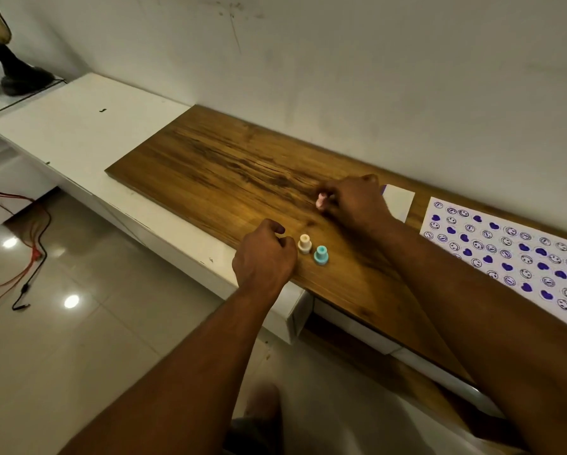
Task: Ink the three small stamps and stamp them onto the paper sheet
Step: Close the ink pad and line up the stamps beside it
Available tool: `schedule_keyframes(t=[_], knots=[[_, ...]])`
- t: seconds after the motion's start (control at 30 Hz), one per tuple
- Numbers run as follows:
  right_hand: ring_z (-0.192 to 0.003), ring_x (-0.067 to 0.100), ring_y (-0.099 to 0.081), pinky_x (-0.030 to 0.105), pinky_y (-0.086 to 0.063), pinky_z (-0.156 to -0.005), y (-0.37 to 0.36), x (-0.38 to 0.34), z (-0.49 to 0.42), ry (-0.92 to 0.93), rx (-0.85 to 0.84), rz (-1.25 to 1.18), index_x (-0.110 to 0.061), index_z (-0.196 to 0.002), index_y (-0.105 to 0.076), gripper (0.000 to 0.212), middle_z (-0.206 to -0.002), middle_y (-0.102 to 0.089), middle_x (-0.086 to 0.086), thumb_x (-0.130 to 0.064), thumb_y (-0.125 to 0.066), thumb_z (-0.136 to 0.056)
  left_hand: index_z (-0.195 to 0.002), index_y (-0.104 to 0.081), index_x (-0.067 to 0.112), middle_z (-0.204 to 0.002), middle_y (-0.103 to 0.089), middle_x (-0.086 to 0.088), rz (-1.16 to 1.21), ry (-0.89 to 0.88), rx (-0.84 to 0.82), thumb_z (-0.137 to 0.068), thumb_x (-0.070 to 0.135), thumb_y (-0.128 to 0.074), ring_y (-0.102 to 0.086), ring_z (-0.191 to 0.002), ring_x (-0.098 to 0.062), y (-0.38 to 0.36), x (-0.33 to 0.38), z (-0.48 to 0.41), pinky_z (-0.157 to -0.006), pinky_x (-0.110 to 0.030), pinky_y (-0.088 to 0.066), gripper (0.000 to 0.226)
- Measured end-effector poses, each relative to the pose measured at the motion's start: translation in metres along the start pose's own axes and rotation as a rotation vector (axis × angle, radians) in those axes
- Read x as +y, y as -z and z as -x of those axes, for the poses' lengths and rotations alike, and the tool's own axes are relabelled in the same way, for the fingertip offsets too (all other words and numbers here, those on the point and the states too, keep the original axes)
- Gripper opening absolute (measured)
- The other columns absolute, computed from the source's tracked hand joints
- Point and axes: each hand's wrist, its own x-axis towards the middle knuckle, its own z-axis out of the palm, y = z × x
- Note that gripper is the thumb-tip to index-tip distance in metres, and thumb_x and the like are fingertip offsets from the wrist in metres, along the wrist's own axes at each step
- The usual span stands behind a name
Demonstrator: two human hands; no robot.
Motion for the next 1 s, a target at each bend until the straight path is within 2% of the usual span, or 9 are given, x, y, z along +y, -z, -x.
schedule_keyframes(t=[0.17,0.3,0.53,0.63,0.7,0.77,0.87,0.93,1.0], knots=[[-0.103,0.030,-0.068,0.048,-0.032,-0.105,0.006,0.048,-0.015,-0.302,0.169,0.098,-0.030,-0.130,-0.057,0.034,-0.102,-0.077,0.003,-0.041,-0.060,-0.098,-0.125,-0.062,0.030,-0.099,-0.073,0.005,-0.016,-0.023,-0.007,-0.099,0.043,-0.062,-0.064,-0.084,-0.015,-0.003,-0.003,-0.001,-0.075,-0.033,-0.051,0.030],[-0.094,0.031,-0.069,0.049,-0.032,-0.103,0.007,0.074,-0.019,-0.400,0.207,0.115,-0.027,-0.131,-0.055,0.034,-0.095,-0.077,0.006,-0.039,-0.056,-0.099,-0.126,-0.063,0.031,-0.090,-0.068,0.011,-0.020,-0.026,-0.035,-0.099,0.041,-0.063,-0.066,-0.083,-0.013,-0.004,0.000,-0.002,-0.077,-0.034,-0.055,0.029],[-0.103,0.032,-0.069,0.049,-0.035,-0.103,0.002,0.086,-0.016,-0.404,0.233,0.049,-0.028,-0.131,-0.057,0.039,-0.106,-0.078,0.003,-0.043,-0.062,-0.095,-0.126,-0.063,0.033,-0.088,-0.072,0.010,-0.017,-0.038,-0.028,-0.098,0.039,-0.062,-0.066,-0.080,-0.011,-0.005,0.001,0.000,-0.073,-0.032,-0.052,0.028],[-0.116,0.030,-0.066,0.049,-0.034,-0.105,0.008,0.084,-0.011,-0.395,0.239,-0.046,-0.029,-0.136,-0.057,0.048,-0.122,-0.074,0.000,-0.044,-0.067,-0.092,-0.125,-0.063,0.033,-0.089,-0.071,0.010,-0.014,-0.034,-0.030,-0.098,0.039,-0.062,-0.065,-0.079,-0.010,-0.006,0.003,0.000,-0.071,-0.031,-0.050,0.028],[-0.119,0.024,-0.065,0.048,-0.036,-0.106,0.017,0.079,-0.007,-0.349,0.289,-0.130,-0.030,-0.136,-0.058,0.050,-0.130,-0.070,-0.003,-0.044,-0.072,-0.090,-0.125,-0.063,0.033,-0.090,-0.071,0.010,-0.006,-0.025,-0.028,-0.098,0.040,-0.063,-0.065,-0.079,-0.010,-0.006,0.004,0.000,-0.070,-0.031,-0.050,0.028],[-0.109,0.018,-0.067,0.045,-0.047,-0.102,0.029,0.069,-0.003,-0.224,0.306,-0.220,-0.029,-0.130,-0.063,0.048,-0.123,-0.071,-0.005,-0.043,-0.078,-0.087,-0.125,-0.064,0.033,-0.093,-0.072,0.009,0.008,-0.014,-0.029,-0.098,0.040,-0.064,-0.066,-0.081,-0.011,-0.006,0.006,-0.001,-0.071,-0.031,-0.049,0.028],[-0.093,0.008,-0.068,0.041,-0.059,-0.086,0.045,0.051,0.002,0.050,0.006,-0.291,-0.032,-0.120,-0.068,0.040,-0.107,-0.072,-0.012,-0.039,-0.083,-0.084,-0.126,-0.063,0.031,-0.097,-0.073,0.007,0.052,-0.011,-0.031,-0.097,0.039,-0.066,-0.066,-0.083,-0.012,-0.007,0.010,-0.002,-0.072,-0.031,-0.051,0.029],[-0.095,0.003,-0.067,0.031,-0.059,-0.082,0.049,0.037,0.005,0.130,-0.296,-0.275,-0.035,-0.121,-0.067,0.043,-0.107,-0.069,-0.016,-0.037,-0.084,-0.083,-0.126,-0.063,0.030,-0.098,-0.073,0.006,0.096,0.014,-0.038,-0.097,0.038,-0.066,-0.067,-0.085,-0.014,-0.008,0.014,-0.002,-0.075,-0.033,-0.053,0.030],[-0.099,0.004,-0.065,0.022,-0.056,-0.080,0.043,0.025,0.009,0.162,-0.456,-0.262,-0.031,-0.127,-0.066,0.047,-0.112,-0.068,-0.014,-0.032,-0.084,-0.084,-0.127,-0.064,0.029,-0.095,-0.072,0.005,0.158,0.051,-0.047,-0.097,0.037,-0.067,-0.068,-0.084,-0.014,-0.009,0.017,-0.002,-0.076,-0.034,-0.055,0.031]])
